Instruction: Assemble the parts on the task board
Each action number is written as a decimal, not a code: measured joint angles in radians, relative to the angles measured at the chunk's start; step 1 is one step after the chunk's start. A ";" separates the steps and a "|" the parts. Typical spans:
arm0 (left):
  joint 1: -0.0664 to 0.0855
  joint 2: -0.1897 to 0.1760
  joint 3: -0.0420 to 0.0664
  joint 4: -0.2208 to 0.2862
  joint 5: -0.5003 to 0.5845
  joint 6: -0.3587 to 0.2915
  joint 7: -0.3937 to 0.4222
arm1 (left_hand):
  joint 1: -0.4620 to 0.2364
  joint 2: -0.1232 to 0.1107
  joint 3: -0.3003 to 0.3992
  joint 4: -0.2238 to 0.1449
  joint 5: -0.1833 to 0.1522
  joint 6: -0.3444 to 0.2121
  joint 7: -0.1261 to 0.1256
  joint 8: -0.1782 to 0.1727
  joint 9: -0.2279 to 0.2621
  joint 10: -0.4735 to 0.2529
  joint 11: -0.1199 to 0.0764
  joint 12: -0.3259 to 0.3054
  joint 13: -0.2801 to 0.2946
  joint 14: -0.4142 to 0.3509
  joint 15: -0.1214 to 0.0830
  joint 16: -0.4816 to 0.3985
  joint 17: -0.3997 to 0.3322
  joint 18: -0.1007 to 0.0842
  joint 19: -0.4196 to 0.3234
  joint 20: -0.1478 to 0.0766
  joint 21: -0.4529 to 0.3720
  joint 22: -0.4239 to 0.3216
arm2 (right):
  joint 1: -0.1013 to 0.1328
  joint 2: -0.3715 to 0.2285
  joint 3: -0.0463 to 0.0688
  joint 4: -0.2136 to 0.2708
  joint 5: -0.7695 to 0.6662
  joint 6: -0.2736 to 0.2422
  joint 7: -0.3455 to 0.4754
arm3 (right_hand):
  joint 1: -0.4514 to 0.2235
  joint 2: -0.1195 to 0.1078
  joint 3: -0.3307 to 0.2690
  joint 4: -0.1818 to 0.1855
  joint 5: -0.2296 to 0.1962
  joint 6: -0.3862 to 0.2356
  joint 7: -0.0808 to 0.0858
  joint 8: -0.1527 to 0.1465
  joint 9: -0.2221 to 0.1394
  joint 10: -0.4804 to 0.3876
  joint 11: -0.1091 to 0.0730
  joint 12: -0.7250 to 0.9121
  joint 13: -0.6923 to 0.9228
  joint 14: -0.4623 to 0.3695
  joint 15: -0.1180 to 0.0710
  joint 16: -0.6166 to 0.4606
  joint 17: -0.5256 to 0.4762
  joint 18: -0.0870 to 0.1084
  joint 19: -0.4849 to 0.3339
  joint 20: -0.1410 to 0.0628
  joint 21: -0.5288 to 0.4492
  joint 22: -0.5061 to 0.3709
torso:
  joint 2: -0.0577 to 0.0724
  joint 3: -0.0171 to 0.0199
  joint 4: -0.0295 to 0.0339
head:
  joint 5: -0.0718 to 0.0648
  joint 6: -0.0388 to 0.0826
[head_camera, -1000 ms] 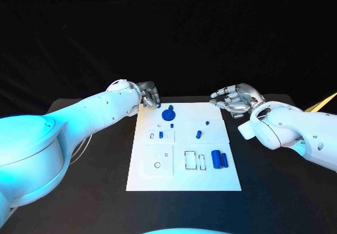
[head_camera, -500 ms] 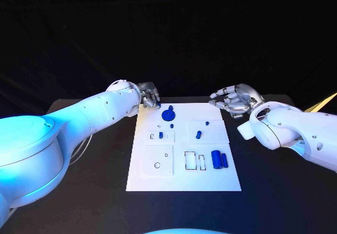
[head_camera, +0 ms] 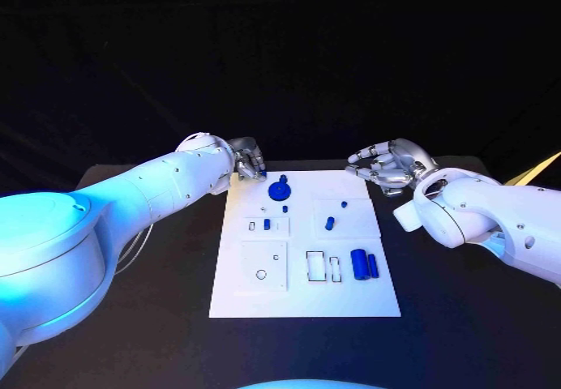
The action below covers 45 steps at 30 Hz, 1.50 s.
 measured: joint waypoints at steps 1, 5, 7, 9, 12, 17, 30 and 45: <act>0.000 0.001 0.000 -0.001 0.000 0.000 -0.001 | 0.000 0.000 0.000 0.000 0.000 0.010 -0.001 0.000 0.000 0.000 0.000 0.000 -0.001 0.000 0.000 0.000 -0.001 0.000 0.000 0.000 0.000 0.000 | 0.000 0.000 0.000 0.000 0.000 0.000 0.000 | 0.000 0.000 0.000 0.000 0.000 0.000 0.000 0.000 0.000 0.000 0.000 0.000 0.000 0.000 0.000 0.000 0.000 0.000 0.000 0.000 0.000 0.000 | 0.000 0.0001 -0.0005 | 0.000 -0.001; 0.001 0.004 -0.001 -0.005 0.000 0.000 -0.003 | 0.012 0.012 0.000 0.000 0.000 0.021 -0.011 0.000 -0.004 0.000 0.000 0.000 -0.001 0.000 0.000 0.000 -0.006 0.000 0.000 0.000 0.000 0.000 | 0.000 -0.001 0.000 0.000 0.000 0.001 0.000 | 0.000 0.000 0.000 0.000 0.000 0.000 0.000 0.000 0.000 0.000 0.000 0.000 0.000 0.000 0.000 0.000 0.000 0.000 0.000 0.000 0.000 0.000 | 0.001 0.0003 -0.0007 | -0.001 -0.004; 0.001 0.006 -0.001 -0.007 0.000 -0.001 -0.003 | 0.013 0.013 0.000 0.000 0.000 0.021 -0.011 0.010 -0.006 0.000 0.000 0.000 -0.001 0.000 0.000 0.000 -0.006 0.000 0.000 0.000 0.000 0.000 | 0.000 0.000 0.000 0.000 0.000 0.001 0.000 | 0.000 0.000 0.000 0.000 0.000 0.000 0.000 0.000 0.000 0.000 0.000 0.000 0.000 0.000 0.000 0.000 0.000 0.000 0.000 0.000 0.000 0.000 | 0.001 0.0002 -0.0005 | -0.002 -0.005; 0.001 0.007 -0.001 -0.008 -0.001 0.000 -0.004 | 0.020 0.020 0.000 0.000 0.000 0.030 -0.011 0.010 -0.006 0.000 0.000 0.000 -0.001 -0.003 -0.003 0.000 -0.007 0.000 0.000 0.000 0.000 0.000 | 0.000 0.000 0.000 0.001 0.000 0.002 0.000 | 0.000 0.000 0.000 0.000 0.000 0.000 0.000 0.000 0.000 0.000 0.000 0.000 0.000 0.000 0.000 0.000 0.000 0.000 0.000 0.000 0.000 0.000 | 0.001 0.0007 -0.0005 | -0.003 -0.005; 0.001 0.009 -0.002 -0.010 -0.004 0.002 -0.005 | 0.022 0.022 0.000 0.000 0.000 0.044 -0.013 0.017 -0.007 0.000 0.000 0.001 -0.001 -0.003 -0.004 0.012 -0.007 0.000 0.000 0.000 0.000 0.000 | 0.000 0.000 0.000 0.001 0.000 0.002 0.000 | 0.000 0.000 0.000 0.000 0.000 0.000 0.000 0.000 0.000 0.000 0.000 0.000 0.000 0.000 0.000 0.000 0.000 0.000 0.000 0.000 0.000 0.000 | 0.002 0.0009 0.0001 | -0.005 -0.005; 0.002 0.012 -0.002 -0.013 -0.008 0.006 -0.005 | 0.035 0.036 0.000 0.000 0.000 0.060 -0.015 0.017 -0.014 0.001 -0.001 0.001 -0.001 -0.003 -0.004 0.012 -0.007 0.000 0.000 0.000 0.000 0.000 | 0.000 0.000 0.000 0.001 0.000 0.003 -0.001 | 0.000 0.000 0.000 0.000 0.000 0.000 0.000 0.000 0.000 0.000 0.000 0.000 0.000 0.000 0.000 0.000 0.000 0.000 0.000 0.000 0.000 0.000 | 0.002 0.0015 0.0012 | -0.006 -0.008; 0.000 0.015 -0.003 -0.019 -0.010 -0.009 -0.002 | 0.033 0.059 0.024 -0.023 0.000 0.091 -0.020 0.017 -0.031 0.028 -0.019 0.001 -0.003 0.003 -0.009 0.025 -0.006 0.000 0.008 -0.007 0.017 0.024 | 0.001 0.002 0.000 0.000 0.000 0.004 -0.001 | 0.000 0.000 0.000 0.000 0.000 0.000 0.000 0.000 0.000 0.000 0.000 0.000 0.000 0.000 0.000 0.000 0.000 0.000 0.000 0.000 0.000 0.000 | 0.002 0.0017 0.0019 | 0.003 0.007; -0.008 0.016 -0.006 -0.020 0.047 -0.129 0.032 | 0.033 0.059 0.051 -0.081 -0.009 0.143 -0.027 0.045 -0.031 0.160 -0.044 0.036 -0.013 0.075 -0.038 0.058 0.047 -0.001 0.088 -0.038 0.106 0.120 | 0.001 0.005 0.000 -0.004 0.000 0.006 -0.001 | 0.000 0.000 0.000 0.000 0.000 0.000 0.000 0.000 0.000 0.000 0.000 0.000 0.000 0.000 0.000 0.000 0.000 0.000 0.000 0.000 0.000 0.000 | 0.001 0.0003 0.0028 | 0.004 0.034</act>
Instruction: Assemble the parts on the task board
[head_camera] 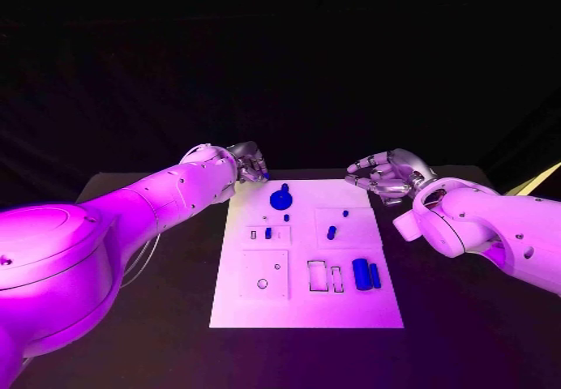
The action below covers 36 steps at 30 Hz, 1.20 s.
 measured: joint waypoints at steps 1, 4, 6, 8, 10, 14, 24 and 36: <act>0.000 0.000 0.000 0.001 0.007 -0.005 0.003 | 0.000 0.000 0.000 0.000 0.000 0.002 -0.002 0.000 0.000 0.000 0.000 0.000 0.001 0.006 -0.006 0.000 0.003 0.000 0.000 0.000 0.008 0.003 | 0.000 0.000 0.000 0.000 0.000 0.000 0.000 | 0.000 0.000 0.000 0.000 0.000 0.000 0.000 0.000 0.000 0.000 0.000 0.000 0.000 0.000 0.000 0.000 0.000 0.000 0.000 0.000 0.000 0.000 | 0.000 -0.0001 0.0001 | 0.000 0.001; 0.000 -0.004 0.000 0.005 0.031 -0.019 0.010 | 0.002 0.002 0.028 -0.027 -0.010 0.055 -0.014 0.050 0.038 0.009 -0.009 0.012 0.005 0.023 -0.013 0.000 0.017 0.000 0.009 -0.009 0.020 0.020 | 0.000 0.000 0.000 -0.001 0.000 0.001 -0.001 | 0.000 0.000 0.000 0.000 0.000 0.000 0.000 0.010 0.000 0.000 0.000 0.000 0.000 0.000 0.000 0.000 0.000 0.000 0.000 0.000 0.000 0.000 | -0.001 0.0000 0.0002 | 0.001 0.002; 0.000 -0.006 0.000 0.008 0.045 -0.026 0.014 | 0.003 0.004 0.028 -0.027 -0.010 0.070 -0.016 0.054 0.038 0.011 -0.008 0.012 0.005 0.025 -0.011 0.000 0.019 0.000 0.009 -0.009 0.020 0.023 | 0.000 0.000 0.000 -0.001 0.000 0.001 -0.001 | 0.000 0.000 0.000 0.000 0.000 0.000 0.000 0.011 0.000 0.000 0.000 0.000 0.000 0.000 0.000 0.000 0.000 0.000 0.000 0.000 0.000 0.000 | -0.001 0.0000 0.0003 | 0.004 0.003; 0.000 -0.009 0.000 0.011 0.062 -0.034 0.018 | 0.003 0.004 0.028 -0.027 -0.010 0.070 -0.016 0.054 0.038 0.016 -0.012 0.012 0.005 0.025 -0.011 0.000 0.022 0.000 0.009 -0.009 0.020 0.024 | 0.000 0.000 0.000 -0.002 0.000 0.002 -0.002 | 0.000 0.000 0.000 0.000 0.000 0.000 0.000 0.011 0.000 0.000 0.000 0.000 0.000 0.000 0.000 0.000 0.000 0.000 0.000 0.000 0.000 0.000 | 0.000 -0.0001 0.0009 | 0.005 0.006; 0.000 -0.012 0.000 0.012 0.078 -0.038 0.020 | 0.003 0.004 0.028 -0.027 -0.010 0.070 -0.016 0.054 0.038 0.017 -0.012 0.012 0.006 0.032 -0.018 0.000 0.023 0.000 0.017 -0.012 0.020 0.027 | 0.000 0.000 0.000 -0.002 0.000 0.003 -0.002 | 0.000 0.000 0.000 0.000 0.000 0.000 0.000 0.011 0.000 0.000 0.000 0.000 0.000 0.000 0.000 0.000 0.000 0.000 0.000 0.000 0.000 0.000 | 0.000 -0.0001 0.0009 | 0.005 0.006; 0.000 -0.019 0.001 0.018 0.105 -0.039 0.023 | 0.003 0.004 0.047 -0.046 -0.010 0.070 -0.016 0.054 0.043 0.017 -0.012 0.012 0.012 0.032 -0.018 0.000 0.024 0.000 0.025 -0.014 0.028 0.027 | 0.000 -0.001 0.000 -0.003 0.000 0.005 -0.003 | 0.000 0.000 0.000 0.000 0.000 0.000 0.000 0.011 0.000 0.000 0.000 0.000 0.000 0.000 0.000 0.000 0.000 0.000 0.000 0.000 0.000 0.000 | 0.000 0.0000 0.0008 | 0.007 0.007; 0.000 -0.045 0.002 0.052 0.139 -0.021 0.020 | 0.002 0.005 0.047 -0.047 -0.010 0.073 -0.019 0.054 0.045 0.032 -0.022 0.023 0.013 0.036 -0.021 0.012 0.025 -0.001 0.029 -0.018 0.028 0.029 | 0.000 -0.004 0.000 -0.003 0.000 0.008 -0.004 | 0.000 0.000 0.000 0.000 -0.001 0.000 0.000 0.011 0.000 0.000 0.000 0.000 0.000 0.000 0.000 0.000 0.000 0.000 0.000 0.000 0.000 0.000 | 0.000 -0.0001 0.0012 | 0.006 0.010; 0.000 -0.047 0.003 0.066 0.115 -0.044 0.061 | -0.081 -0.050 0.063 -0.030 -0.010 -0.075 0.007 -0.021 0.050 -0.073 0.031 -0.056 0.005 -0.045 0.028 -0.007 -0.092 0.000 -0.057 0.018 -0.059 -0.058 | 0.000 -0.006 0.000 -0.001 0.000 0.008 -0.004 | 0.000 0.000 0.000 0.000 -0.001 0.000 0.000 0.011 0.000 0.000 0.000 0.000 0.000 0.000 0.000 0.000 0.000 0.000 0.000 0.000 0.000 0.000 | 0.001 0.0009 -0.0009 | 0.006 0.008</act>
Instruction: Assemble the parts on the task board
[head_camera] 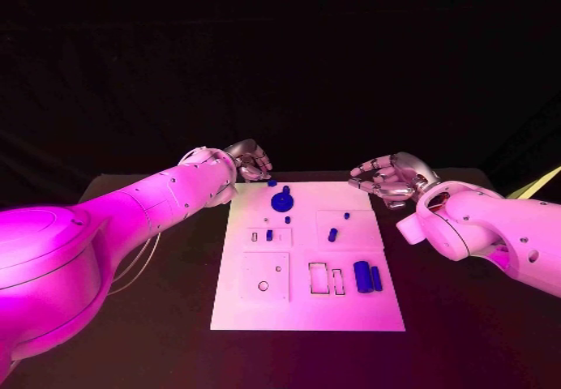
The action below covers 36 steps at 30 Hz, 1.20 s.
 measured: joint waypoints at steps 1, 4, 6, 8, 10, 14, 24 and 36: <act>0.000 0.002 0.000 0.001 -0.013 -0.001 0.002 | -0.012 -0.012 0.000 0.000 0.000 -0.001 0.000 -0.001 -0.001 -0.001 -0.001 -0.008 -0.003 -0.003 -0.002 0.000 -0.010 0.000 -0.013 0.005 -0.012 -0.008 | 0.000 0.000 0.000 0.000 0.000 0.000 0.000 | 0.000 0.000 0.000 0.000 0.000 0.000 0.000 0.000 0.000 0.000 0.000 0.000 0.000 0.000 0.000 0.000 0.000 0.000 0.000 0.000 0.000 0.000 | 0.000 0.0001 -0.0002 | -0.001 -0.001; 0.000 0.007 -0.001 0.000 -0.047 -0.001 0.003 | -0.013 -0.013 0.000 0.000 0.000 -0.006 0.006 -0.002 -0.003 -0.012 0.010 -0.020 -0.005 -0.016 0.000 0.000 -0.028 0.000 -0.015 0.006 -0.028 -0.028 | 0.000 0.000 0.000 0.000 0.000 0.000 0.000 | 0.000 0.000 0.000 0.000 0.000 0.000 0.000 0.000 0.000 0.000 0.000 0.000 0.000 0.000 0.000 0.000 0.000 0.000 0.000 0.000 0.000 0.000 | 0.001 0.0008 -0.0010 | -0.001 -0.002; 0.000 0.011 -0.001 -0.001 -0.066 0.000 0.001 | -0.013 -0.013 0.000 0.000 0.000 -0.015 0.015 -0.019 -0.011 -0.032 0.008 -0.020 -0.007 -0.025 0.004 0.000 -0.042 0.000 -0.017 0.009 -0.043 -0.036 | 0.000 0.000 0.000 0.000 0.000 0.000 0.000 | 0.000 0.000 0.000 0.000 0.000 0.000 0.000 0.000 0.000 0.000 0.000 0.000 0.000 0.000 0.000 0.000 0.000 0.000 0.000 0.000 0.000 0.000 | 0.001 0.0011 -0.0013 | -0.001 -0.003; 0.000 0.017 -0.001 -0.005 -0.088 0.007 -0.007 | -0.013 -0.013 0.000 0.000 0.000 -0.025 0.014 -0.019 -0.011 -0.032 0.008 -0.023 -0.010 -0.036 0.007 0.000 -0.045 0.000 -0.017 0.009 -0.043 -0.042 | 0.000 0.001 0.000 0.000 0.000 0.000 -0.001 | 0.000 0.000 0.000 0.000 0.000 0.000 0.000 0.000 0.000 0.000 0.000 0.000 0.000 0.000 0.000 0.000 0.000 0.000 0.000 0.000 0.000 0.000 | 0.001 0.0013 -0.0018 | -0.002 -0.006; 0.000 0.022 -0.002 -0.010 -0.104 0.018 -0.016 | -0.013 -0.013 -0.029 0.021 0.000 -0.026 0.014 -0.019 -0.012 -0.046 0.009 -0.023 -0.010 -0.040 0.003 0.000 -0.052 0.000 -0.018 0.009 -0.043 -0.042 | 0.000 0.001 0.000 0.000 0.000 0.000 -0.001 | 0.000 0.000 0.000 0.000 0.000 0.000 0.000 0.000 0.000 0.000 0.000 0.000 0.000 0.000 0.000 0.000 0.000 0.000 0.000 0.000 0.000 0.000 | 0.002 0.0013 -0.0024 | -0.003 -0.010; 0.000 0.032 -0.002 -0.021 -0.133 0.042 -0.034 | -0.013 -0.013 -0.056 0.014 0.000 -0.034 0.016 -0.019 -0.018 -0.046 0.008 -0.023 -0.010 -0.053 0.005 0.000 -0.066 0.000 -0.024 0.016 -0.056 -0.045 | 0.000 0.002 0.000 0.001 0.000 0.000 -0.001 | 0.000 0.000 0.000 0.000 0.000 0.000 0.000 0.000 0.000 0.000 0.000 0.000 0.000 0.000 0.000 0.000 0.000 0.000 0.000 0.000 0.000 0.000 | 0.002 0.0014 -0.0035 | -0.004 -0.012; -0.001 0.058 -0.003 -0.047 -0.184 0.079 -0.065 | -0.004 -0.021 -0.056 0.014 0.000 -0.034 0.016 -0.019 -0.022 -0.078 0.008 -0.023 -0.011 -0.053 0.005 0.000 -0.072 0.000 -0.027 0.018 -0.059 -0.051 | 0.000 0.006 0.000 0.000 -0.002 0.000 -0.001 | 0.000 0.000 0.000 0.000 0.000 -0.003 -0.003 0.000 0.000 0.000 0.000 0.000 0.000 0.000 0.000 0.000 0.000 0.000 0.000 0.000 0.000 0.000 | 0.001 0.0014 -0.0043 | -0.007 -0.016; -0.002 0.071 -0.003 -0.063 -0.209 0.092 -0.090 | 0.007 -0.010 -0.056 0.014 0.000 -0.034 0.016 -0.019 -0.025 -0.078 0.008 -0.022 -0.011 -0.065 0.007 0.000 -0.072 0.000 -0.028 0.020 -0.059 -0.051 | 0.000 0.010 0.000 -0.001 -0.002 0.000 0.000 | 0.000 0.000 0.000 0.000 0.000 -0.005 -0.001 0.000 0.000 0.000 0.000 0.000 0.000 0.000 0.000 0.000 0.000 0.000 0.000 0.000 0.000 0.000 | 0.001 0.0010 -0.0022 | -0.011 -0.019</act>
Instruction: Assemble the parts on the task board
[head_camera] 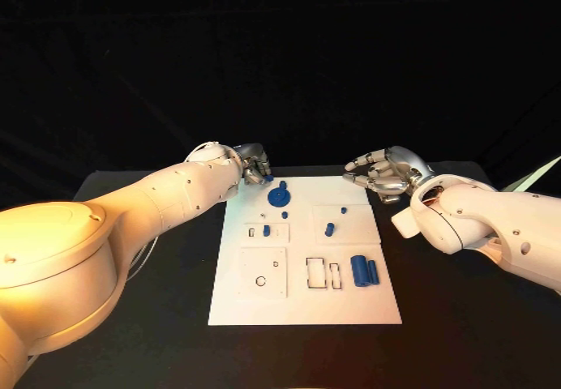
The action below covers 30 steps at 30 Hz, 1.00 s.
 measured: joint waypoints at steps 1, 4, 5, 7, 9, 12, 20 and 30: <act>0.000 0.001 0.000 -0.001 -0.001 0.001 -0.001 | 0.002 0.002 0.000 0.000 0.000 0.000 0.000 0.000 0.000 0.000 0.000 0.000 0.000 0.000 0.000 0.000 0.000 0.000 0.000 0.000 0.000 0.000 | 0.000 0.000 0.000 0.000 0.000 0.000 0.000 | 0.000 0.000 0.000 0.000 0.000 0.000 0.000 0.000 0.000 0.000 0.000 0.000 0.000 0.000 0.000 0.000 0.000 0.000 0.000 0.000 0.000 0.000 | 0.000 0.0000 0.0004 | 0.000 0.000; 0.001 0.004 0.000 -0.004 -0.003 0.004 -0.005 | 0.019 0.007 0.000 0.000 0.000 0.011 0.000 0.000 -0.001 0.000 0.000 0.000 0.000 0.000 0.000 0.000 0.000 0.000 0.000 0.000 0.000 0.000 | 0.000 0.001 0.000 0.000 0.000 0.000 0.000 | 0.000 0.000 0.000 0.000 0.000 0.000 0.000 0.000 0.000 0.000 0.000 0.000 0.000 0.000 0.000 0.000 0.000 0.000 0.000 0.000 0.000 0.000 | 0.000 0.0000 0.0009 | 0.000 0.000; 0.001 0.005 0.000 -0.006 -0.003 0.005 -0.006 | 0.019 0.007 0.000 0.000 0.000 0.011 0.000 0.000 -0.001 0.000 0.000 0.000 0.000 0.000 0.000 0.000 0.001 0.000 0.000 0.000 0.000 0.000 | 0.000 0.001 0.000 0.000 0.000 0.000 0.000 | 0.000 0.000 0.000 0.000 0.000 0.000 0.000 0.000 0.000 0.000 0.000 0.000 0.000 0.000 0.000 0.000 0.000 0.000 0.000 0.000 0.000 0.000 | 0.000 0.0000 0.0008 | 0.000 -0.001; 0.001 0.007 0.000 -0.009 -0.004 0.007 -0.008 | 0.019 0.007 0.000 0.000 0.000 0.012 -0.001 0.000 -0.001 0.000 0.000 0.000 0.000 0.000 0.000 0.000 0.001 0.000 0.000 0.000 0.000 0.000 | 0.000 0.002 0.000 0.000 0.000 0.000 0.000 | 0.000 0.000 0.000 0.000 0.000 0.000 0.000 0.000 0.000 0.000 0.000 0.000 0.000 0.000 0.000 0.000 0.000 0.000 0.000 0.000 0.000 0.000 | 0.000 0.0000 0.0007 | -0.001 -0.001; 0.001 0.009 0.000 -0.011 -0.004 0.008 -0.008 | 0.026 0.014 0.000 0.000 0.000 0.015 -0.003 0.000 -0.002 0.000 0.000 0.000 0.000 0.001 0.000 0.001 0.001 0.000 0.000 0.000 0.000 0.000 | 0.000 0.002 0.000 0.000 0.000 0.000 0.000 | 0.000 0.000 0.000 0.000 0.000 0.000 0.000 0.000 0.000 0.000 0.000 0.000 0.000 0.000 0.000 0.000 0.000 0.000 0.000 0.000 0.000 0.000 | 0.000 0.0000 0.0007 | -0.001 -0.002; 0.001 0.011 0.001 -0.015 -0.005 0.011 -0.009 | 0.027 0.015 0.000 0.000 0.000 0.020 -0.008 0.000 -0.002 0.000 0.000 0.006 0.000 0.001 0.000 0.001 0.002 0.000 0.000 0.000 0.000 0.000 | 0.000 0.003 0.000 -0.001 0.000 0.000 0.000 | 0.000 0.000 0.000 0.000 0.000 0.000 0.000 0.000 0.000 0.000 0.000 0.000 0.000 0.000 0.000 0.000 0.000 0.000 0.000 0.000 0.000 0.000 | 0.000 -0.0003 0.0006 | -0.002 -0.003; 0.001 0.016 0.002 -0.024 -0.006 0.017 -0.008 | 0.027 0.015 0.000 0.000 0.000 0.034 -0.009 0.000 -0.003 0.000 0.000 0.006 0.000 0.001 0.000 0.001 0.003 0.000 0.000 0.000 0.000 0.000 | 0.000 0.006 0.000 -0.001 -0.001 0.000 0.000 | 0.000 0.000 0.000 0.000 0.000 0.000 0.000 0.000 0.000 0.000 0.000 0.000 0.000 0.000 0.000 0.000 0.000 0.000 0.000 0.000 0.000 0.000 | 0.000 -0.0002 0.0003 | -0.004 -0.006; 0.002 0.023 0.002 -0.034 -0.002 0.023 -0.007 | 0.027 0.015 0.000 0.000 0.000 0.034 -0.009 0.000 -0.007 0.008 -0.007 0.018 0.001 0.010 0.001 0.001 0.004 0.000 0.001 0.000 0.000 0.001 | 0.003 0.006 0.000 0.003 -0.003 0.000 0.000 | 0.000 0.000 0.000 0.000 0.000 0.000 0.000 0.000 0.000 0.000 0.000 0.000 0.000 0.000 0.000 0.000 0.000 0.000 0.000 0.000 0.000 0.000 | 0.001 0.0006 -0.0002 | -0.006 -0.008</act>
